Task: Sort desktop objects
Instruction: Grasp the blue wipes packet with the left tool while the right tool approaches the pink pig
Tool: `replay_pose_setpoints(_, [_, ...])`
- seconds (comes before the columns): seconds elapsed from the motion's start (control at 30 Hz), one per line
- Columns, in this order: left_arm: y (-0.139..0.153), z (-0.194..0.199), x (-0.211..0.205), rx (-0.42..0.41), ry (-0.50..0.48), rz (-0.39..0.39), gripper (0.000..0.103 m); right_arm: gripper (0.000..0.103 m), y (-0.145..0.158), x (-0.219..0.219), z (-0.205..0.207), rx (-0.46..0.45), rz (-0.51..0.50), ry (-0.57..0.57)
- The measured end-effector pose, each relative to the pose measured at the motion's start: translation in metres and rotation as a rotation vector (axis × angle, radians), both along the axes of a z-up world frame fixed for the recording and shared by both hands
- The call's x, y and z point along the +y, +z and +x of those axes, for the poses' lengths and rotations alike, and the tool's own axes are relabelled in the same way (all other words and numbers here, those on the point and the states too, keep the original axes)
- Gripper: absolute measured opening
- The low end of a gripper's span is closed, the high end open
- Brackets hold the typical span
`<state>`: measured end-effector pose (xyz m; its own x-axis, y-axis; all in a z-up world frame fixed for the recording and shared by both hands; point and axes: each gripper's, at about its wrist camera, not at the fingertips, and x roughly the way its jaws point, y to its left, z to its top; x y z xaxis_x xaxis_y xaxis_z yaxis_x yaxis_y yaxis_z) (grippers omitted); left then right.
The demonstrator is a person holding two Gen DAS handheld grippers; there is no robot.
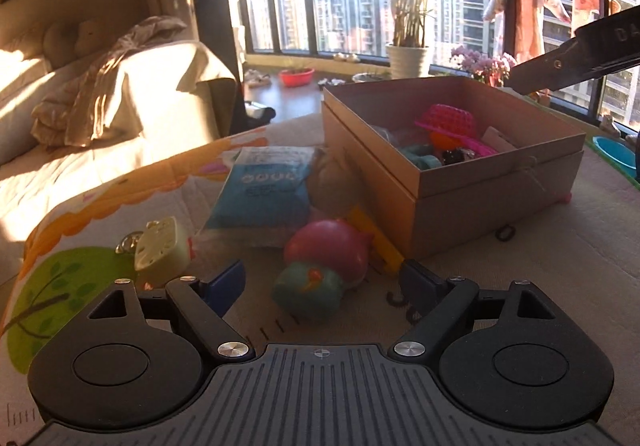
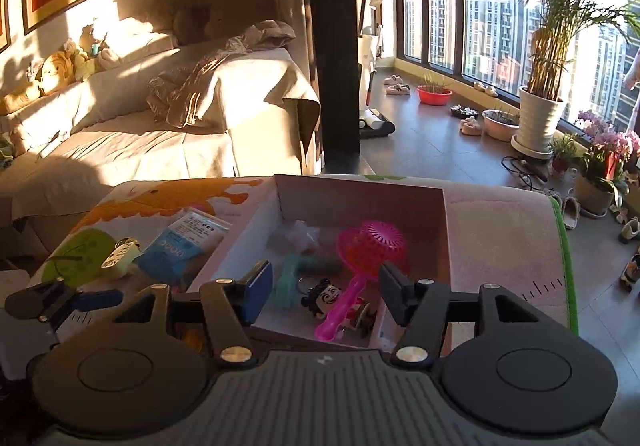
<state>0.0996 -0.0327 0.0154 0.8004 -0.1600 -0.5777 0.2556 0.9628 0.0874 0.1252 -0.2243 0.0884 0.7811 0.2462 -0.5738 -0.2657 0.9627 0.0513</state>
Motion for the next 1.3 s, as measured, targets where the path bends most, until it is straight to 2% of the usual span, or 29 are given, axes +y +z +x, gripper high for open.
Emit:
replay_pose_setpoints(0.07, [0.000, 0.004, -0.002, 0.018, 0.005, 0.009, 0.054, 0.060, 0.000, 0.006, -0.007, 0.000, -0.013, 0.015])
replay_pose_setpoints(0.23, [0.003, -0.025, 0.004, 0.038, -0.055, -0.013, 0.053, 0.060, 0.004, 0.014, -0.018, 0.010, -0.008, 0.058])
replay_pose_setpoints(0.33, [0.000, -0.057, 0.007, 0.072, -0.165, -0.042, 0.057, 0.061, 0.008, 0.029, -0.011, 0.029, -0.001, 0.090])
replay_pose_setpoints(0.4, [-0.003, -0.077, 0.011, 0.074, -0.196, -0.047, 0.071, 0.062, 0.010, 0.047, 0.002, 0.052, 0.013, 0.113])
replay_pose_setpoints(0.43, [-0.004, -0.084, 0.014, 0.070, -0.186, -0.052, 0.085, 0.063, 0.012, 0.057, 0.011, 0.067, 0.022, 0.126])
replay_pose_setpoints(0.47, [-0.005, -0.088, 0.017, 0.057, -0.165, -0.052, 0.096, 0.070, 0.013, 0.071, 0.022, 0.091, 0.037, 0.137])
replay_pose_setpoints(0.5, [-0.008, -0.092, 0.021, 0.037, -0.134, -0.045, 0.097, 0.080, 0.013, 0.084, 0.036, 0.119, 0.053, 0.135])
replay_pose_setpoints(0.57, [-0.010, -0.092, 0.030, 0.035, -0.090, -0.039, 0.097, 0.084, 0.009, 0.111, 0.067, 0.178, 0.072, 0.116])
replay_pose_setpoints(0.6, [-0.009, -0.091, 0.036, 0.046, -0.078, -0.069, 0.097, 0.084, 0.006, 0.124, 0.080, 0.192, 0.061, 0.120])
replay_pose_setpoints(0.63, [-0.008, -0.090, 0.041, 0.048, -0.072, -0.090, 0.097, 0.083, 0.001, 0.142, 0.093, 0.194, 0.026, 0.127])
replay_pose_setpoints(0.73, [-0.007, -0.096, 0.051, 0.040, -0.065, -0.088, 0.099, 0.066, -0.019, 0.190, 0.124, 0.188, -0.134, 0.136])
replay_pose_setpoints(0.87, [-0.007, -0.104, 0.068, 0.052, -0.047, -0.118, 0.100, 0.050, -0.045, 0.221, 0.147, 0.216, -0.255, 0.114])
replay_pose_setpoints(0.9, [-0.007, -0.105, 0.070, 0.056, -0.043, -0.122, 0.100, 0.044, -0.051, 0.224, 0.147, 0.246, -0.260, 0.129])
replay_pose_setpoints(1.0, [-0.006, -0.107, 0.076, 0.072, -0.062, -0.151, 0.101, 0.043, -0.053, 0.225, 0.124, 0.294, -0.229, 0.200])
replay_pose_setpoints(1.13, [-0.006, -0.110, 0.069, 0.075, -0.102, -0.151, 0.101, 0.042, -0.051, 0.220, 0.063, 0.340, -0.205, 0.363])
replay_pose_setpoints(1.3, [-0.003, -0.111, 0.055, 0.081, -0.152, -0.143, 0.101, 0.043, -0.041, 0.184, 0.012, 0.355, -0.169, 0.419])
